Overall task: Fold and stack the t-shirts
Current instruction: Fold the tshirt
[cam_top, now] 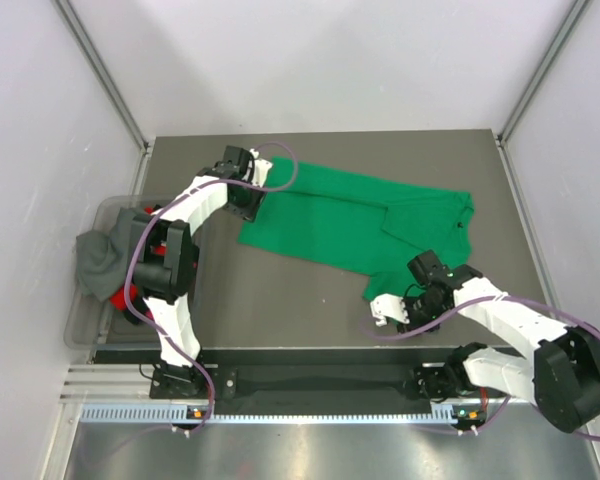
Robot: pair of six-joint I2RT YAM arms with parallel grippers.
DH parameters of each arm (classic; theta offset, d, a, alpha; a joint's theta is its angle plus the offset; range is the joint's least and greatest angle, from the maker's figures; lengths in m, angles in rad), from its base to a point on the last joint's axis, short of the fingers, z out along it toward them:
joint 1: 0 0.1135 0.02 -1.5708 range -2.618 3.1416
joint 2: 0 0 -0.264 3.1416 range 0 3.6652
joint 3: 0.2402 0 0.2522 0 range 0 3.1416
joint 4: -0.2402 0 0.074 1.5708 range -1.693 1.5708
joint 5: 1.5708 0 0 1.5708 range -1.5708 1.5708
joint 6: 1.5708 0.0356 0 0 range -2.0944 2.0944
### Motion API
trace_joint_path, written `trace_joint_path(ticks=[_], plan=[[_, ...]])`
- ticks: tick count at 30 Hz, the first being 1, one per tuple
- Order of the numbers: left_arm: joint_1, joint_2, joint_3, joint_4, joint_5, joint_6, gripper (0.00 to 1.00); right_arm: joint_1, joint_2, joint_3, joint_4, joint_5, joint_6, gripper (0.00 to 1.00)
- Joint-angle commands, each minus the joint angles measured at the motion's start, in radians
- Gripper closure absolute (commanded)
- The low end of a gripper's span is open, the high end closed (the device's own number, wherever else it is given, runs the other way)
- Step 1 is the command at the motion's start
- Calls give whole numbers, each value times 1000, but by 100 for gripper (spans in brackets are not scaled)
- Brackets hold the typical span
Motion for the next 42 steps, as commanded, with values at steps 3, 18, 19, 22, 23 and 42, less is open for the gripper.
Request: trace_joint_path(ticks=[3, 18, 19, 22, 23, 42], plan=[[13, 3, 38, -25, 1, -14, 48, 22, 42, -17, 39, 7, 12, 68], [52, 120, 104, -210, 46, -30, 49, 26, -133, -38, 96, 107, 88, 96], [52, 119, 99, -216, 46, -28, 50, 25, -133, -40, 103, 107, 92, 96], [52, 111, 76, -218, 46, -22, 51, 25, -125, -35, 119, 107, 101, 96], [52, 109, 67, -219, 46, -19, 51, 25, -122, -35, 122, 105, 105, 96], [52, 132, 127, -270, 104, -11, 100, -29, -206, 11, 209, 159, 253, 100]])
